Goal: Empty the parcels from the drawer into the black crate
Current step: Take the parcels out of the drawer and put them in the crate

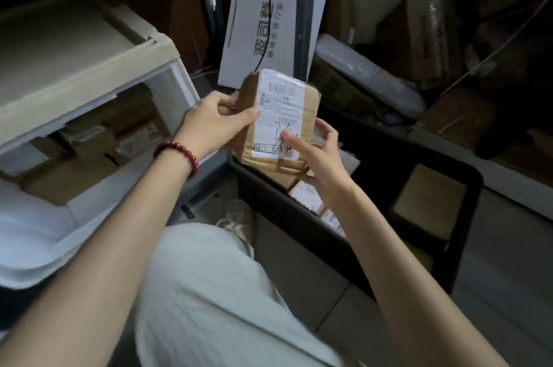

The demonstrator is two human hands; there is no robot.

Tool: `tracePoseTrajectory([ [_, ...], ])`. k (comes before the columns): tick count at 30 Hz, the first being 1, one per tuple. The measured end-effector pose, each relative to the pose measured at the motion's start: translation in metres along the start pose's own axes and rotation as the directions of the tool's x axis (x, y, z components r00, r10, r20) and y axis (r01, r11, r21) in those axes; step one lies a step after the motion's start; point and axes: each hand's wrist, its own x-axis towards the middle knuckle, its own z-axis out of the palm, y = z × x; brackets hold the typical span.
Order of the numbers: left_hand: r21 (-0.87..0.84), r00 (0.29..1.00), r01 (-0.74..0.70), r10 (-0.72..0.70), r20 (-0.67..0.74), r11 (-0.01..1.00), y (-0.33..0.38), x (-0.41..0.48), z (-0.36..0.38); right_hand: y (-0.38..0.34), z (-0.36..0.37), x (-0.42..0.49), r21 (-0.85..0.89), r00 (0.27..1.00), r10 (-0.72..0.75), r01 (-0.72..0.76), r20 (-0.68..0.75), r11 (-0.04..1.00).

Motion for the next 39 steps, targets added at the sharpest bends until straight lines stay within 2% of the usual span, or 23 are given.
tracePoseTrajectory([
  [4,0.130,0.980,-0.130,0.107,0.169,0.983,0.029,0.008,0.058,-0.006,-0.067,-0.008,-0.022,0.997,-0.026,0.024,-0.075,0.999],
  [7,0.143,0.958,-0.136,0.094,0.269,0.980,0.044,0.016,0.099,0.001,-0.103,-0.013,-0.018,0.986,-0.015,0.012,-0.168,1.000],
  [10,0.166,0.960,-0.162,0.117,0.253,0.973,0.048,0.021,0.144,0.013,-0.132,-0.016,-0.043,0.963,-0.021,0.010,-0.267,0.999],
  [18,0.093,0.950,-0.117,0.084,0.302,0.989,-0.005,0.000,0.220,0.048,-0.189,-0.027,-0.090,0.943,0.067,-0.101,-0.325,0.991],
  [22,0.147,0.943,-0.064,0.012,0.331,0.987,-0.026,-0.011,0.235,0.066,-0.193,-0.031,-0.179,0.908,0.043,-0.129,-0.417,0.975],
  [26,0.329,0.934,-0.099,-0.027,0.356,0.939,-0.038,-0.018,0.240,0.084,-0.190,-0.033,-0.154,0.835,0.067,-0.178,-0.546,0.972],
  [29,0.491,0.940,-0.153,-0.027,0.340,0.858,-0.045,-0.025,0.244,0.092,-0.190,-0.032,-0.156,0.825,0.074,-0.193,-0.560,0.969],
  [32,0.533,0.932,-0.184,-0.026,0.362,0.826,-0.048,-0.024,0.245,0.095,-0.192,-0.031,-0.208,0.824,0.032,-0.180,-0.565,0.962],
  [35,0.528,0.900,-0.256,0.000,0.436,0.810,-0.051,-0.025,0.248,0.100,-0.194,-0.030,-0.272,0.825,-0.017,-0.166,-0.564,0.948],
  [39,0.562,0.902,-0.359,0.121,0.415,0.745,-0.048,-0.024,0.255,0.105,-0.194,-0.031,-0.309,0.833,-0.033,-0.168,-0.553,0.936],
])
